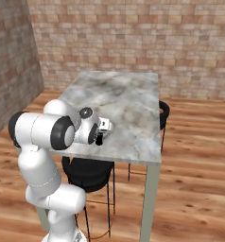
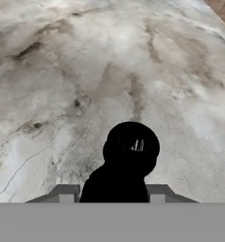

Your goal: Place the large bottle from the dining counter next to the other large bottle outside the sink, and place the small bottle from the dining counter next to the other small bottle inside the sink.

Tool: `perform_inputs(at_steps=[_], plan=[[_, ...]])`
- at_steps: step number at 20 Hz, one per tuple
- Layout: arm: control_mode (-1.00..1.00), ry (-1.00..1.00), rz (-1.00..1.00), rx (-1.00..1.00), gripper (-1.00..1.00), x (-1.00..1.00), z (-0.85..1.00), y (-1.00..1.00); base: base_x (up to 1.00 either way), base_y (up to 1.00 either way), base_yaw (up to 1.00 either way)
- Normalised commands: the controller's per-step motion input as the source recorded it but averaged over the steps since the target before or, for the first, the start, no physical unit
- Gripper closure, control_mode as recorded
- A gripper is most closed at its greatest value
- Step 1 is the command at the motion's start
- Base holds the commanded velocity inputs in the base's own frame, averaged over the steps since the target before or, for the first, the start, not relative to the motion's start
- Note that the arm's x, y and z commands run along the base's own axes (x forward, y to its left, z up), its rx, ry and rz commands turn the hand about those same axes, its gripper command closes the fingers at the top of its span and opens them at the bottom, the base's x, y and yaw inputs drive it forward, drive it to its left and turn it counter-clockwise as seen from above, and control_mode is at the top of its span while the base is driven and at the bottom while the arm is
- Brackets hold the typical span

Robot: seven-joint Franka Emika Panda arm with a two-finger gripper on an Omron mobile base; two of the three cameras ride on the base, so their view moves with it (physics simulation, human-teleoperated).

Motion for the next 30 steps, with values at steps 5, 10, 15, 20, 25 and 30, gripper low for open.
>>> perform_inputs(at_steps=[5,10,15,20,25,30], plan=[[-1.0,-0.02,0.0,0.0,1.0,-0.03,0.13,0.0,0.0,0.0,0.0],[-1.0,-0.01,0.0,0.0,1.0,0.0,0.2,0.0,0.0,0.0,0.0],[-1.0,0.0,0.0,0.0,1.0,-0.01,0.1,0.0,0.0,0.0,0.0],[-1.0,0.0,0.0,0.0,1.0,-0.01,0.04,0.0,0.0,0.0,0.0],[-1.0,0.0,0.0,0.0,1.0,0.0,0.0,0.0,0.0,0.0,0.0],[-1.0,0.0,0.0,0.0,1.0,0.0,0.0,0.0,0.0,0.0,0.0]])
